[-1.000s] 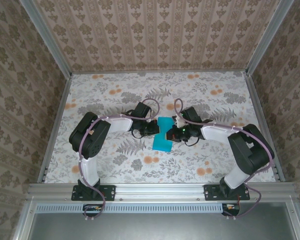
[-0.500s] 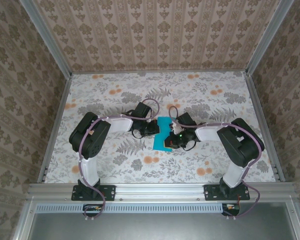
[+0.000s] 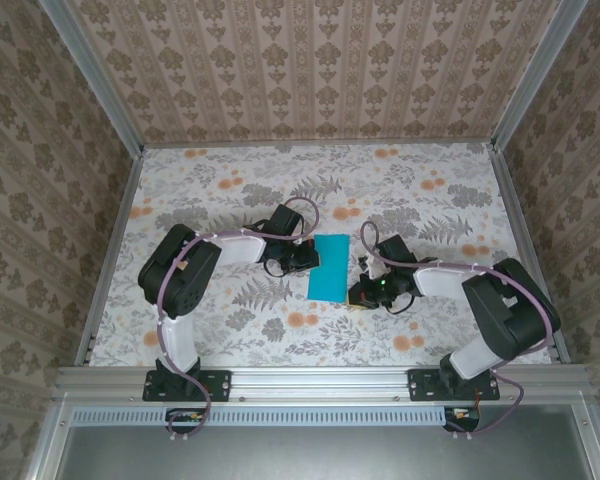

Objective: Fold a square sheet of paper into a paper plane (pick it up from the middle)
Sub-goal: Fold the square sheet of paper in half at the center of the table, then first fold in half a square sheet of paper at the center of the table.

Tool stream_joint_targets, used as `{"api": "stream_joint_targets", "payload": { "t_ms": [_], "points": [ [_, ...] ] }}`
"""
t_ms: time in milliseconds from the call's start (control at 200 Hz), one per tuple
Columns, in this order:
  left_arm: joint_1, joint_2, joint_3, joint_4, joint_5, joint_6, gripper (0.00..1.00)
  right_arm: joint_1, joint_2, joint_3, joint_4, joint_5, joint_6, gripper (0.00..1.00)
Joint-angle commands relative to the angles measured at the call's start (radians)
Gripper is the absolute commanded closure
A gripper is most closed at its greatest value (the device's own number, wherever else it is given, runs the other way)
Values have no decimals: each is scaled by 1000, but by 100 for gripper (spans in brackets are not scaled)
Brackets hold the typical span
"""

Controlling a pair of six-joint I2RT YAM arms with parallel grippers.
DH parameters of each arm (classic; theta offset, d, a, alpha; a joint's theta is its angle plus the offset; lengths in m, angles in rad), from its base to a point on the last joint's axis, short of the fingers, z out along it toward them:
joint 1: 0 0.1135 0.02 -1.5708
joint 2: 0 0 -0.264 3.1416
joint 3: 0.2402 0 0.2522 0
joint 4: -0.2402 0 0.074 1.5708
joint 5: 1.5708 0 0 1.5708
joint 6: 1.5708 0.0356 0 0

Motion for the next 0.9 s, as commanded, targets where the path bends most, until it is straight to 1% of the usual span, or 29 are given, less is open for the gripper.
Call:
{"api": "stream_joint_targets", "payload": {
  "t_ms": [0,55,130,275,455,590,740,840,895],
  "points": [
    [-2,59,-83,-291,-258,-24,100,-6,-37,103,-55,46,1,100],
    [-10,11,-72,-327,-312,-65,100,-5,-7,149,-34,54,15,100],
    [-25,-30,-38,-356,-347,-107,100,-6,62,219,-7,52,28,100],
    [-38,-70,33,-359,-358,-145,100,-8,208,353,12,63,46,100],
    [-19,-86,84,-307,-298,-154,100,-14,348,499,-47,42,32,100],
    [21,-114,74,-206,-216,-152,100,-14,400,567,-119,41,16,100],
    [44,-142,50,-103,-196,-88,94,-13,422,587,-152,70,-8,100],
    [58,-157,13,-46,-180,-96,91,-11,446,596,-155,94,-4,100],
    [69,-173,-6,-34,-180,-97,86,-5,451,595,-149,106,-5,100]
  ]
}}
